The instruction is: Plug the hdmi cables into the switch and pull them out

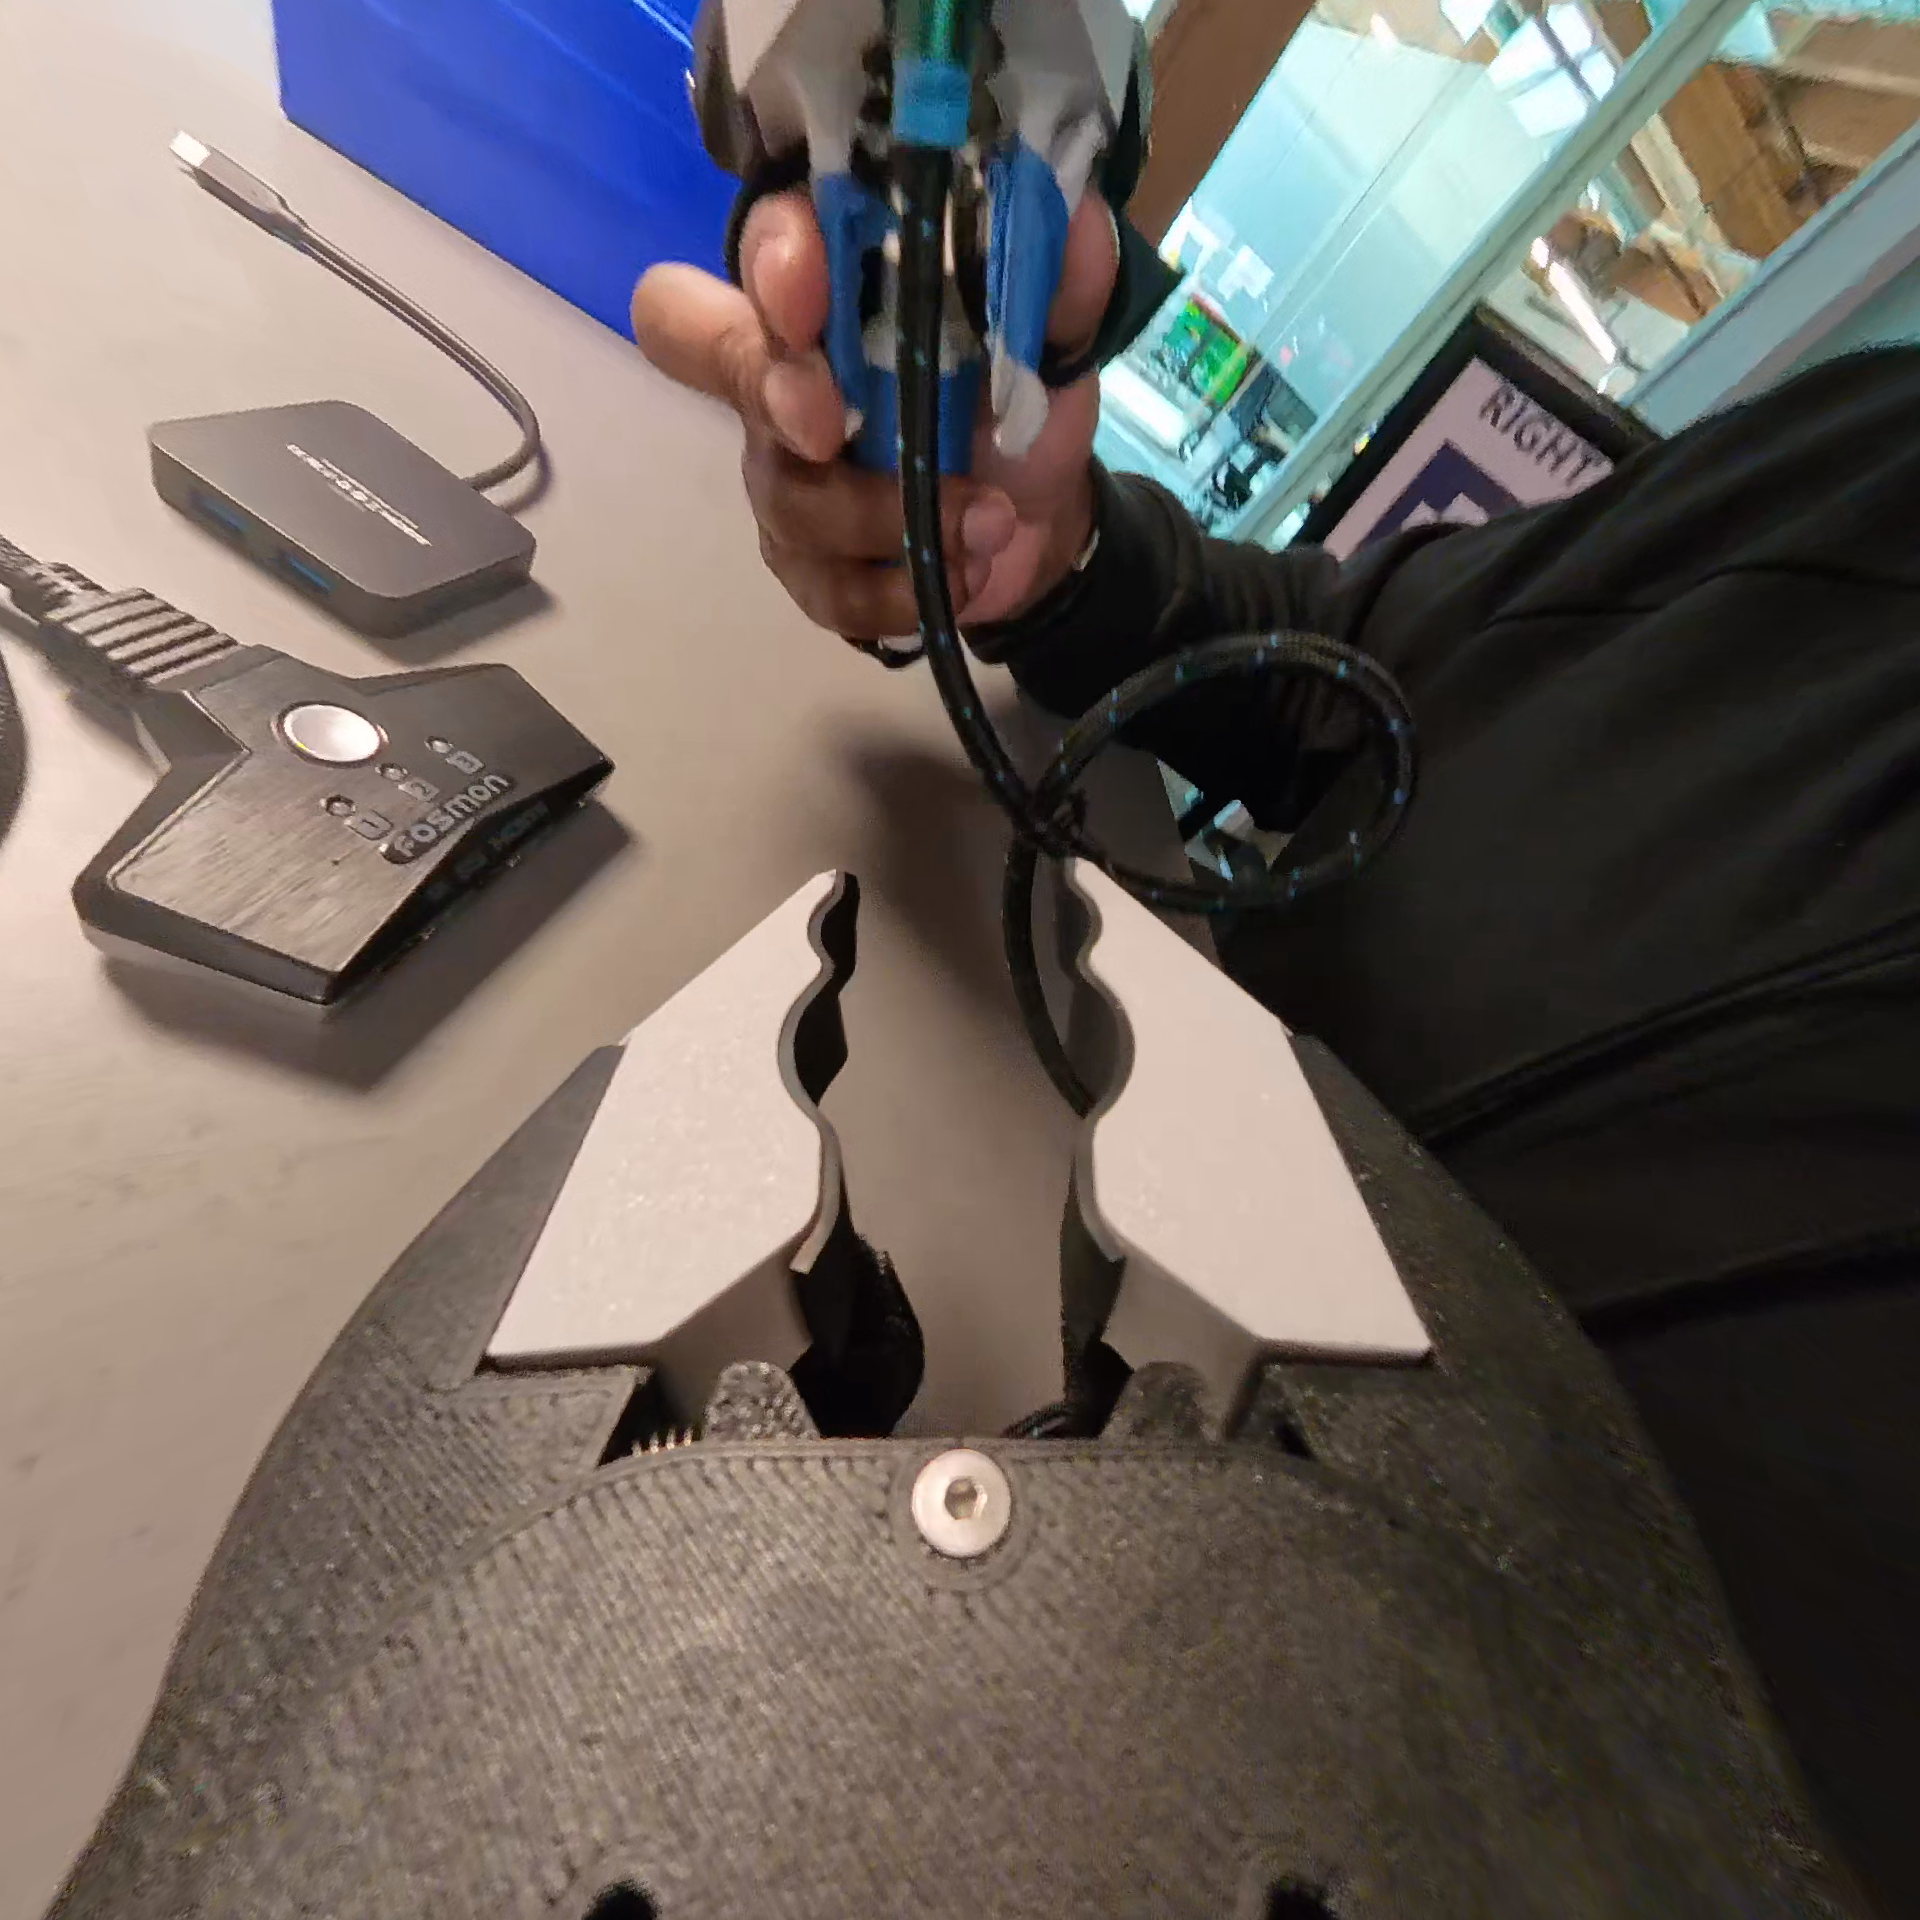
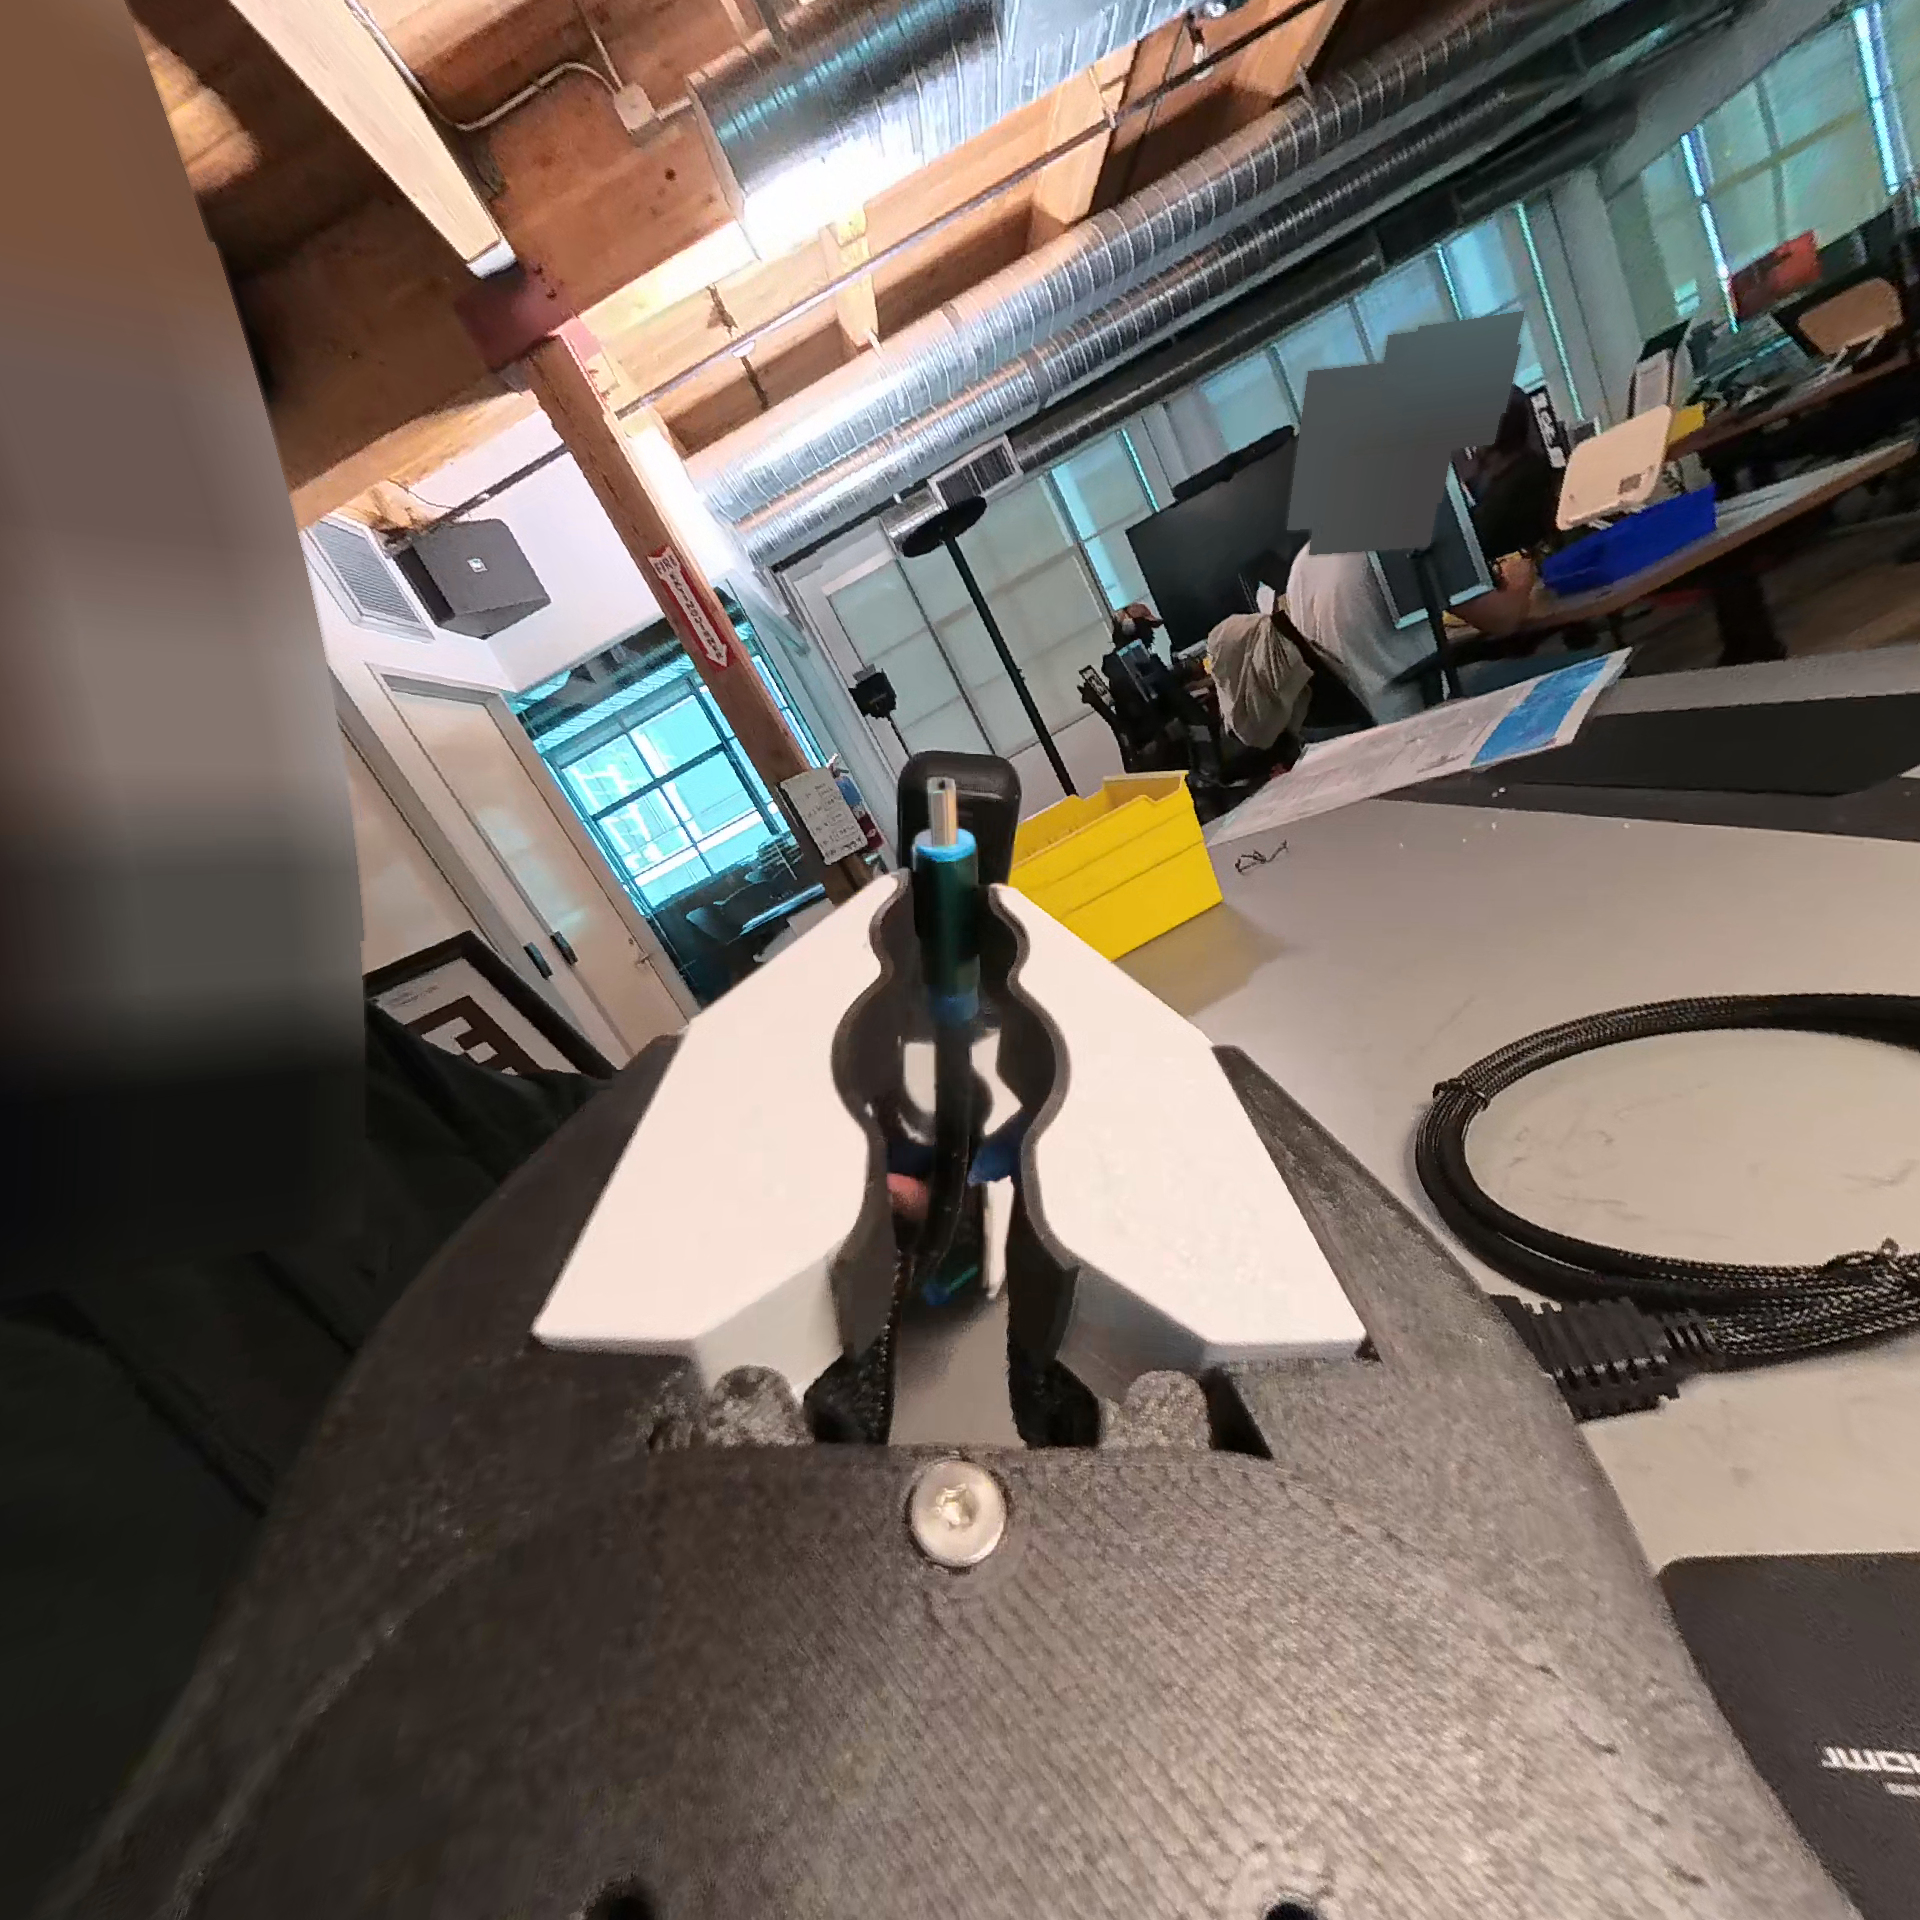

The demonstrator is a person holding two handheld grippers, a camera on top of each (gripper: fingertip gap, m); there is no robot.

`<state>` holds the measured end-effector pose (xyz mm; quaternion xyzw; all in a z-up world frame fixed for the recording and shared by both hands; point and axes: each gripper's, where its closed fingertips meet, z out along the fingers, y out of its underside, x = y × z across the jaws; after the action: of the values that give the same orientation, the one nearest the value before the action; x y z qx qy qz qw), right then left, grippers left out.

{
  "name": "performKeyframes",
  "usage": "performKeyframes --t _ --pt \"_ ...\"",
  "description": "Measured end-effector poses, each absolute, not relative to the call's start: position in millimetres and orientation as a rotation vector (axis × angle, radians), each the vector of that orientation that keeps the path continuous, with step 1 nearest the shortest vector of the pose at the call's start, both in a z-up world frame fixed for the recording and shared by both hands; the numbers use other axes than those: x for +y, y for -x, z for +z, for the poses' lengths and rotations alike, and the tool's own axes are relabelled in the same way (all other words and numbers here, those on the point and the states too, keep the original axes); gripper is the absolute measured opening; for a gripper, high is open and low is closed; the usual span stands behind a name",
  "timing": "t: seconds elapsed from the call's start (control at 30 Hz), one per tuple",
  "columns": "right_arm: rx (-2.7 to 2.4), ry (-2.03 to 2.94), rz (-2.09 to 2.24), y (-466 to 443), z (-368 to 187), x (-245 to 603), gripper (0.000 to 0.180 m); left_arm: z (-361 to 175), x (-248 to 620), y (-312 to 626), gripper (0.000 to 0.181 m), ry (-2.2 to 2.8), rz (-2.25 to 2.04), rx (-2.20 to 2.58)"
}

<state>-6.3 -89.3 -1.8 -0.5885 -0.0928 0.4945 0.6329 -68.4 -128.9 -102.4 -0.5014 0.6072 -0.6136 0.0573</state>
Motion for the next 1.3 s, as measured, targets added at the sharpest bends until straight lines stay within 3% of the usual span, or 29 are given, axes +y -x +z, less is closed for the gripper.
performKeyframes --t 0.2,0.27,0.37,0.97,1.07,1.1,1.2,1.3 --pt "-0.201 1.349 1.113 9 -5 -87 0.012 -132 -163 68 0.053 1.454 -1.614 2.105" --pt "-0.193 1.349 1.102 9 -6 -85 0.012 -136 -165 58 0.043 1.478 -1.546 2.076" --pt "-0.154 1.34 1.063 0 -6 -81 0.012 -132 -169 52 0.008 1.47 -1.549 2.028" --pt "-0.013 1.343 0.75 -63 0 -77 0.012 -107 -171 65 0.009 1.466 -1.774 1.997" --pt "-0.008 1.351 0.832 -57 -3 -76 0.012 -113 -163 62 0.017 1.524 -1.718 1.976" --pt "-0.004 1.357 0.849 -57 -5 -75 0.012 -114 -161 63 0.035 1.533 -1.699 1.984" --pt "-0.03 1.393 0.89 -50 -9 -75 0.012 -118 -149 69 0.066 1.588 -1.63 2.007" --pt "-0.055 1.44 0.939 -39 -15 -75 0.012 -106 -132 81 0.07 1.587 -1.629 2.004"
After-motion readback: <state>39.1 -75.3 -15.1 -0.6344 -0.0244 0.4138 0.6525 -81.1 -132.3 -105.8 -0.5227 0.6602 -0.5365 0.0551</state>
